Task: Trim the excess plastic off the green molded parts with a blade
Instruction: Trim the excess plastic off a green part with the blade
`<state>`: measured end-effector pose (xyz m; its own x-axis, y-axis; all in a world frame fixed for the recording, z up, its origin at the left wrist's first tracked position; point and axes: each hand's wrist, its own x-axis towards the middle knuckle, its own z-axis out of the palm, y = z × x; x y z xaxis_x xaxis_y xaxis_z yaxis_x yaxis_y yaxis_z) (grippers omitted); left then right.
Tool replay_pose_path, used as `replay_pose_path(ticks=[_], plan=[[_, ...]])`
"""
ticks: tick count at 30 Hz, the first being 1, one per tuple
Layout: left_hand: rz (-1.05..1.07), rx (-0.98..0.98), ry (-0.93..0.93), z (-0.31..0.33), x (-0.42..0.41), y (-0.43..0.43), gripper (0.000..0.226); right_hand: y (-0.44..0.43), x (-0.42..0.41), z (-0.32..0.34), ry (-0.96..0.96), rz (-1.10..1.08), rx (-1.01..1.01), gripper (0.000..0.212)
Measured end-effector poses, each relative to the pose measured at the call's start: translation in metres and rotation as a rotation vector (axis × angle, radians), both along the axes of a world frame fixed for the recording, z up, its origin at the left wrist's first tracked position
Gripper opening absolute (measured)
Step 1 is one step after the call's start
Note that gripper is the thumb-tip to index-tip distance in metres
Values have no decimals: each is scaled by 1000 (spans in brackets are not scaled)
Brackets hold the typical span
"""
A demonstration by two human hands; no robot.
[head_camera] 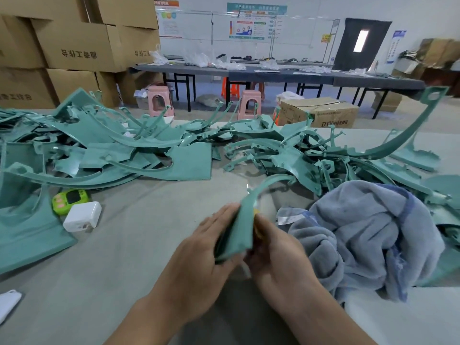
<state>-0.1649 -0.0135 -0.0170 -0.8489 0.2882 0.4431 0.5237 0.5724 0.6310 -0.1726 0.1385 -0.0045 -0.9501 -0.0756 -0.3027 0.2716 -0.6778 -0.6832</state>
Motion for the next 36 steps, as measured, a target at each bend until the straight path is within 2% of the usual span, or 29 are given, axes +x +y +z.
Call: replay_pose_path(ticks=[1,3,4,5,6,8,9,11,15,17,21,22,23,25,28,29,31,33,34,36], plan=[[67,87,37,-3,1,1,52,2,-1,0,10,-20,55,26],[306,191,110,-3,-2,0,15,8,-2,1,39,-97,176,27],[431,244,94,-5,-8,-3,12,11,-2,1,63,-137,233,29],[541,293,60,-8,-15,-8,27,14,-2,2,103,-175,307,33],[602,322,17,-11,-20,-13,33,15,-2,2,174,-214,417,38],[565,338,47,-12,-21,-21,17,17,-1,4,427,-269,776,41],[486,274,89,-7,-17,-21,12,18,1,6,580,-272,968,38],[355,125,228,-8,-11,-18,41,20,5,5,808,-219,1190,33],[334,145,135,-13,-20,-21,44,16,10,-1,920,68,1405,32],[274,161,31,-16,-24,-25,45,15,6,-6,845,75,1486,36],[234,208,0,-15,-24,-25,42,33,-19,-6,395,-162,1570,45],[231,207,0,-16,-24,-25,42,37,-22,-5,340,-222,1550,45],[232,202,-5,-16,-24,-26,42,40,-24,-5,357,-244,1496,43],[233,191,-7,-17,-24,-26,42,35,-16,-2,525,-165,1363,36],[246,164,24,-18,-25,-25,39,17,-3,-6,718,21,1384,31],[241,169,18,-19,-25,-25,39,16,-6,-8,695,10,1440,33],[232,176,4,-19,-25,-25,40,25,-22,-9,459,-105,1511,37],[221,182,-4,-18,-24,-26,42,42,-35,-9,226,-222,1400,38],[217,185,-4,-18,-24,-26,42,48,-36,-10,241,-240,1273,37],[218,184,-2,-17,-23,-25,43,44,-30,-9,421,-164,1072,29]])
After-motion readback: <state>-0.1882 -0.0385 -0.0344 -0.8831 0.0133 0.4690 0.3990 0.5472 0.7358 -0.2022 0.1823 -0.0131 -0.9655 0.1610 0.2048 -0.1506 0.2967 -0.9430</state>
